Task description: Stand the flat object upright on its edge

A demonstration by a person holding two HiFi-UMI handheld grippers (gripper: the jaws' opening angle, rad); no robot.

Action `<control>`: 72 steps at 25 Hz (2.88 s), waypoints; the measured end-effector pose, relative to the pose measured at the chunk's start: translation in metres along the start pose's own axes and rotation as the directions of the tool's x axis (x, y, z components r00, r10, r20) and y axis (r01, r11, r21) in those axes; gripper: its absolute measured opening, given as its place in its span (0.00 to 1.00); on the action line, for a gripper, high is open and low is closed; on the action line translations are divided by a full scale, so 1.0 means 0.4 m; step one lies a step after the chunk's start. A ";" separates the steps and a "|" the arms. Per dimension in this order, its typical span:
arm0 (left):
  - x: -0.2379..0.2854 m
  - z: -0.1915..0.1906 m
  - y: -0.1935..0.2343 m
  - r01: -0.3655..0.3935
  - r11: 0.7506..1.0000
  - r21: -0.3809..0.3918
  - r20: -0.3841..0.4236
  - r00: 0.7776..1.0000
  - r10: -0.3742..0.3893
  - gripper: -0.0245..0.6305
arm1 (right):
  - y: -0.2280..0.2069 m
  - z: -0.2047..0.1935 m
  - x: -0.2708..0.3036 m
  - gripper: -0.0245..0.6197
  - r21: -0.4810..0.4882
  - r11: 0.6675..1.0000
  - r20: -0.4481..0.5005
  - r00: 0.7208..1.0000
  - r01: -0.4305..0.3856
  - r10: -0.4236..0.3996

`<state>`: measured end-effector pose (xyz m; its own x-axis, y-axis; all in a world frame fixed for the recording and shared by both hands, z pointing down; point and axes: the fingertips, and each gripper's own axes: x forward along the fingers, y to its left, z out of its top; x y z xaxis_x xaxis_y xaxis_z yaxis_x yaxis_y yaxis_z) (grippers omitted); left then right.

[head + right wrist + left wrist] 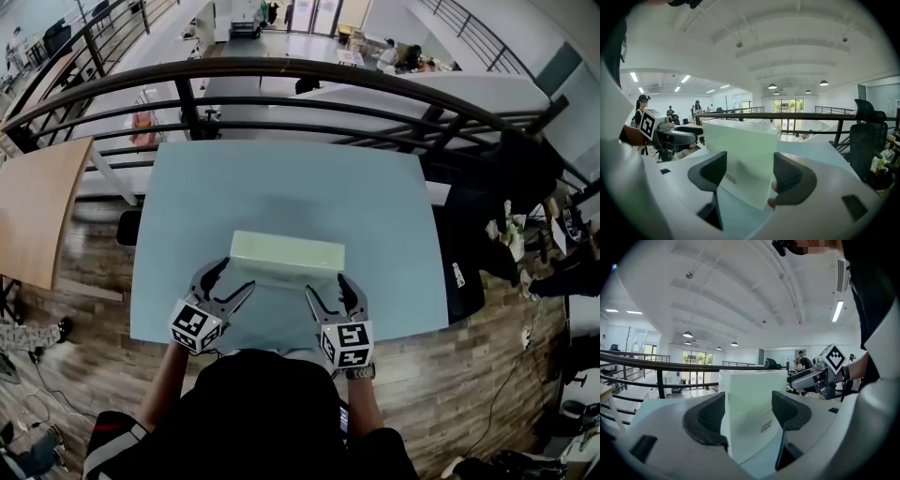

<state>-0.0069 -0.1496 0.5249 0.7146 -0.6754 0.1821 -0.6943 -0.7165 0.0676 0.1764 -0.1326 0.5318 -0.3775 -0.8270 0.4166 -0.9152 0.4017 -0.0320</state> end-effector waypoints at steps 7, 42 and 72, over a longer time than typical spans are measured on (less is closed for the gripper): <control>0.009 0.004 -0.007 0.008 1.000 0.005 -0.001 1.000 -0.008 0.52 | -0.001 0.002 0.002 0.52 -0.004 1.000 -0.003 1.000 -0.002 0.002; -0.024 -0.009 -0.019 -0.022 1.000 -0.017 0.001 1.000 0.022 0.52 | 0.034 0.005 -0.025 0.52 0.027 1.000 0.035 0.999 -0.017 0.016; -0.034 0.093 -0.154 -0.118 0.991 -0.060 0.156 0.980 0.126 0.04 | 0.034 0.005 -0.149 0.05 0.192 0.979 0.141 0.989 -0.068 0.041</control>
<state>0.0291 -0.1029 0.4817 0.6260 -0.7791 0.0340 -0.7775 -0.6202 0.1041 0.1861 -0.0786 0.5048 -0.4307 -0.8571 0.2826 -0.8975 0.3739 -0.2337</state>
